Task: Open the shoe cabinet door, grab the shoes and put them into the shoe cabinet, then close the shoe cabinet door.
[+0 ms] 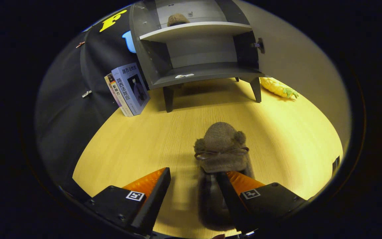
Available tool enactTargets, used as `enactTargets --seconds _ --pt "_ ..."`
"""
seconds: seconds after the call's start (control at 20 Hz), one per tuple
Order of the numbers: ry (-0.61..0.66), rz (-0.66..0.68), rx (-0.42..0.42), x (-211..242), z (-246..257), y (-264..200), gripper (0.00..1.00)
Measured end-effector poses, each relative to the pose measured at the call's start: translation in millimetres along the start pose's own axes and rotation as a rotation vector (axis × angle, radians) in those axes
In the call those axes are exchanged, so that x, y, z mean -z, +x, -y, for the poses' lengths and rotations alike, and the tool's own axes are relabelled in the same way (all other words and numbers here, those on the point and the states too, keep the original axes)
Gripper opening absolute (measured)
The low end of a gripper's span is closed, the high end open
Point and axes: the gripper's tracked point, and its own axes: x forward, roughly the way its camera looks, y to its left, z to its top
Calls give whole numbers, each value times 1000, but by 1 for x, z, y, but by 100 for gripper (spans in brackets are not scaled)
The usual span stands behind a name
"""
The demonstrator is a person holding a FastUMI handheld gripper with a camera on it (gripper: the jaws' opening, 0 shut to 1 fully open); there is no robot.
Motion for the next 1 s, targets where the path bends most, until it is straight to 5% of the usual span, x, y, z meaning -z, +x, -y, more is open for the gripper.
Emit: enactTargets --seconds 0.15,0.3,0.45,1.0 --pt "-15 26 80 -5 10 25 82" --pt "-11 56 163 -12 29 32 46" --pt "-1 64 122 -18 26 28 11" --pt "-54 195 75 -142 22 -66 11"
